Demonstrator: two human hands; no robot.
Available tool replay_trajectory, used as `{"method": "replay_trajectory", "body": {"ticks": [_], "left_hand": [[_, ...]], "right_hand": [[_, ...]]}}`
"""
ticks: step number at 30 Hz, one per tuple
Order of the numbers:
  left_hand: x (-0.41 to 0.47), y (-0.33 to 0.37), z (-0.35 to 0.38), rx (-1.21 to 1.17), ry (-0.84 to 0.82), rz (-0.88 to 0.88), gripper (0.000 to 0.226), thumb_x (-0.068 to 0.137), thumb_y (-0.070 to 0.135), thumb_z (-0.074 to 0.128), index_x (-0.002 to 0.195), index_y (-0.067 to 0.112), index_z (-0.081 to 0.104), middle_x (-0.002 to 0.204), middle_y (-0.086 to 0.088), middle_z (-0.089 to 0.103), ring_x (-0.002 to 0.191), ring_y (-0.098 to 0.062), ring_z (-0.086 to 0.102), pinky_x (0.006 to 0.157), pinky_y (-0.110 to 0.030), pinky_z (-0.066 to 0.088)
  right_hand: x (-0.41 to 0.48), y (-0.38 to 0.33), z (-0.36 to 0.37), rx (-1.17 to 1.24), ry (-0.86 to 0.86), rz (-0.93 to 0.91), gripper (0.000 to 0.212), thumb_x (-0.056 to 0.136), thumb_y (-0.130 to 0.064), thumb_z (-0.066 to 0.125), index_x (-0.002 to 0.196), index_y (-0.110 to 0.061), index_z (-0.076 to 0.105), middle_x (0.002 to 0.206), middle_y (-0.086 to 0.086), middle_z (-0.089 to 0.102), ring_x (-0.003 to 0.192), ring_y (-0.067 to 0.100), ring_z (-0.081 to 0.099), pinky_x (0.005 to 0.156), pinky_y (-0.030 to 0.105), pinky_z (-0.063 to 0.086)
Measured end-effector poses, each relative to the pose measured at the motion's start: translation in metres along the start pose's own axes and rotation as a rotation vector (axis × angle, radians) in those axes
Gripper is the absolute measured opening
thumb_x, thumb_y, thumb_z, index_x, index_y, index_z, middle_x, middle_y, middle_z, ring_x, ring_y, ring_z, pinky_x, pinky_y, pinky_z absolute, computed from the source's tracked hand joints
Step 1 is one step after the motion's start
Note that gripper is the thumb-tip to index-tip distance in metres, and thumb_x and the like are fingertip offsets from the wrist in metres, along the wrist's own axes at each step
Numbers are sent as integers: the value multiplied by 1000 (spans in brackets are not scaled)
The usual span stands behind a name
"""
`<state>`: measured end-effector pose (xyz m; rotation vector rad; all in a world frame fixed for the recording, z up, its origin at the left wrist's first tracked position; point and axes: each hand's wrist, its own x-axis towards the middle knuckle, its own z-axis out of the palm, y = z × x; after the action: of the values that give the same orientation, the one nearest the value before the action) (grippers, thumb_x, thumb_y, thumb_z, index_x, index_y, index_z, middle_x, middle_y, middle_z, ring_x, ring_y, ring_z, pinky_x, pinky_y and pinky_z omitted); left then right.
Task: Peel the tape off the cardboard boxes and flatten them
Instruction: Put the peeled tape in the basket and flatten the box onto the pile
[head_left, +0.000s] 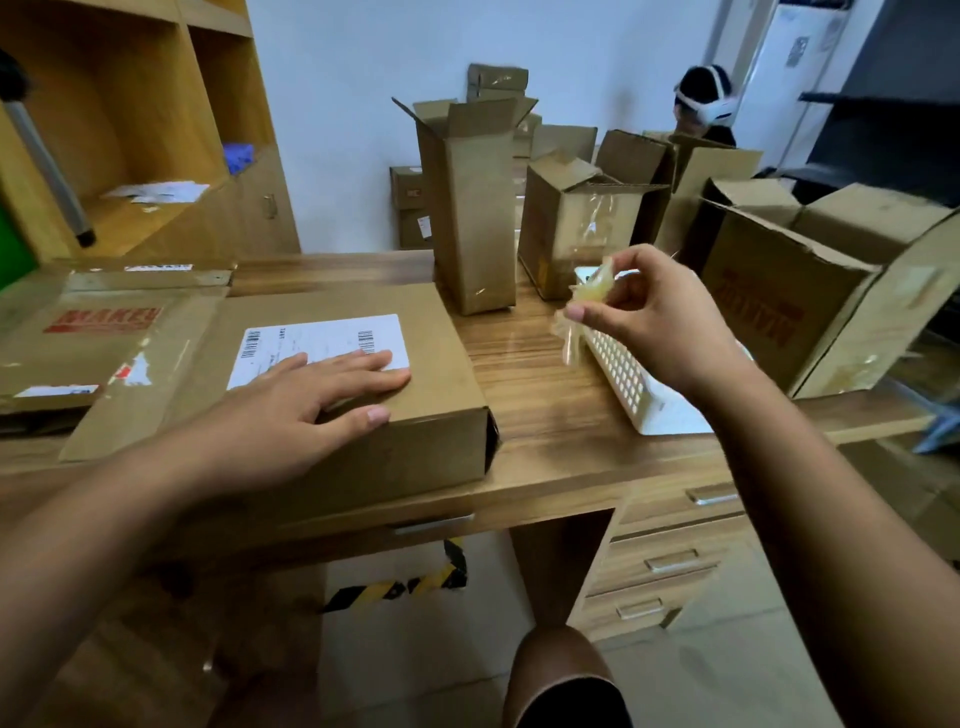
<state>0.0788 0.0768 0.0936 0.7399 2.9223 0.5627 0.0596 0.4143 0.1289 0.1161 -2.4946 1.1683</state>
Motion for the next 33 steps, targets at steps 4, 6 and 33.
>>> {"method": "replay_trajectory", "body": {"ticks": [4, 6, 33], "left_hand": [[1, -3, 1, -10, 17, 15, 58, 72, 90, 17, 129, 83, 18, 147, 51, 15, 141, 21, 8, 125, -35, 5], [2, -6, 2, -6, 22, 22, 60, 73, 91, 17, 132, 81, 17, 148, 51, 15, 141, 21, 7, 125, -38, 7], [5, -14, 8, -23, 73, 55, 65, 74, 94, 15, 136, 76, 23, 147, 51, 16, 142, 20, 10, 122, -37, 12]], "right_hand": [[41, 25, -19, -133, 65, 20, 58, 85, -46, 77, 132, -16, 59, 109, 0, 69, 90, 11, 67, 90, 44, 58], [57, 39, -21, -154, 70, 75, 63, 91, -48, 70, 142, -14, 53, 119, 1, 66, 95, 12, 66, 91, 41, 57], [92, 91, 7, -807, -250, 263, 21, 96, -14, 63, 114, -9, 73, 110, 8, 72, 103, 26, 66, 93, 36, 56]]}}
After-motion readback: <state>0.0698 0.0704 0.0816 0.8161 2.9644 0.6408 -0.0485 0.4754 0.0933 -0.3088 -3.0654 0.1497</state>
